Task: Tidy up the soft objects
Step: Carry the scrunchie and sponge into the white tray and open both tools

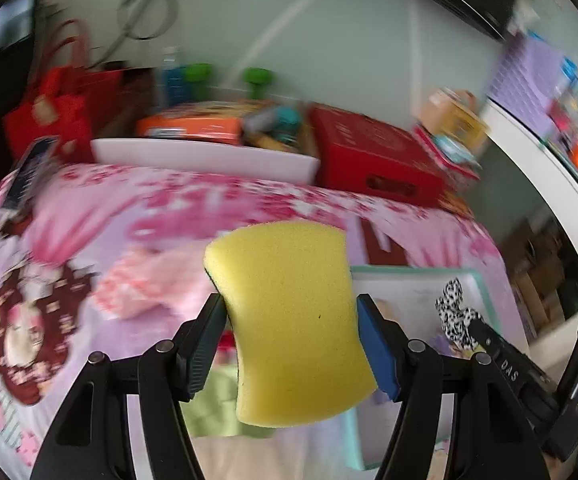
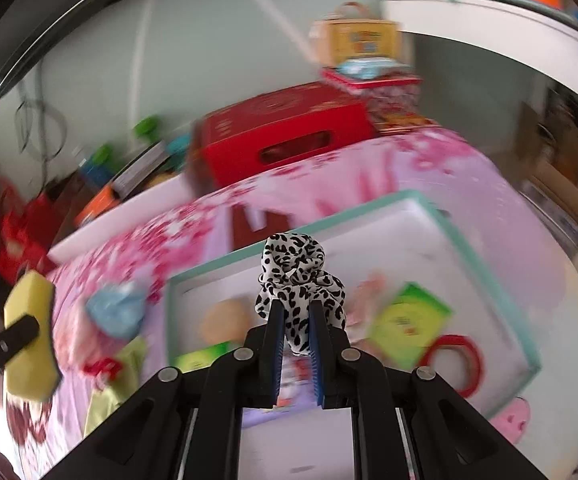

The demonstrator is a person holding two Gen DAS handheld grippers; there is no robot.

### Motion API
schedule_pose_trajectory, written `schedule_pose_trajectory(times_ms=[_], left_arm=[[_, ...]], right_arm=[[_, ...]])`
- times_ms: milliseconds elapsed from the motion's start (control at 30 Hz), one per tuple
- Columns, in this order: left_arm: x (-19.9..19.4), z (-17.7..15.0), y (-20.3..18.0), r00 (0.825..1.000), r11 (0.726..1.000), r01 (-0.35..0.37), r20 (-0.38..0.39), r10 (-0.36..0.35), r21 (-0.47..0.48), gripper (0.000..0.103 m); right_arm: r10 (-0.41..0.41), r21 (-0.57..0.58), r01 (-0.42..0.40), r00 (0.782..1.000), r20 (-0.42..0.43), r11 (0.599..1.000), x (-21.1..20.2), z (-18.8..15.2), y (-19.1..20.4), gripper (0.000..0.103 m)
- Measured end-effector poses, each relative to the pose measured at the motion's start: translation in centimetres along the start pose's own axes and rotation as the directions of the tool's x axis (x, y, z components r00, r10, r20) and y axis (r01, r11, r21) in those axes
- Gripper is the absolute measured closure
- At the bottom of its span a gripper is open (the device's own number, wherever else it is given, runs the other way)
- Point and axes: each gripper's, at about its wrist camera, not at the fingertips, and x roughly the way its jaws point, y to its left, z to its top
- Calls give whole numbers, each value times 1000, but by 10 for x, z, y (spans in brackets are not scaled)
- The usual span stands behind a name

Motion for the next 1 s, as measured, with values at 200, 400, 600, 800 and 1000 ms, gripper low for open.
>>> schedule_pose_trajectory(times_ms=[200,400,600,800,1000], left_arm=[[36,-5,-49,996,994,66,-67,-61,85,36],[72,-10,-85,989,987,93,-128,-76,128,35],[96,-17,-104,977,982,127,-191,-99,142,33],[96,-19,-98,981,985,91,-184,-64,144,26],[85,-15,-82,989,990,70,-139,-53,124,16]], right_arm=[[-78,116,76,997,17,990,-2,5,-46,91],[-121,162,119,993,6,980,0,4,-67,91],[-136,157,136,991,-8,978,2,4,-69,87],[-130,141,132,991,-27,981,5,4,-65,43],[-133,110,137,990,-44,984,9,2,-58,27]])
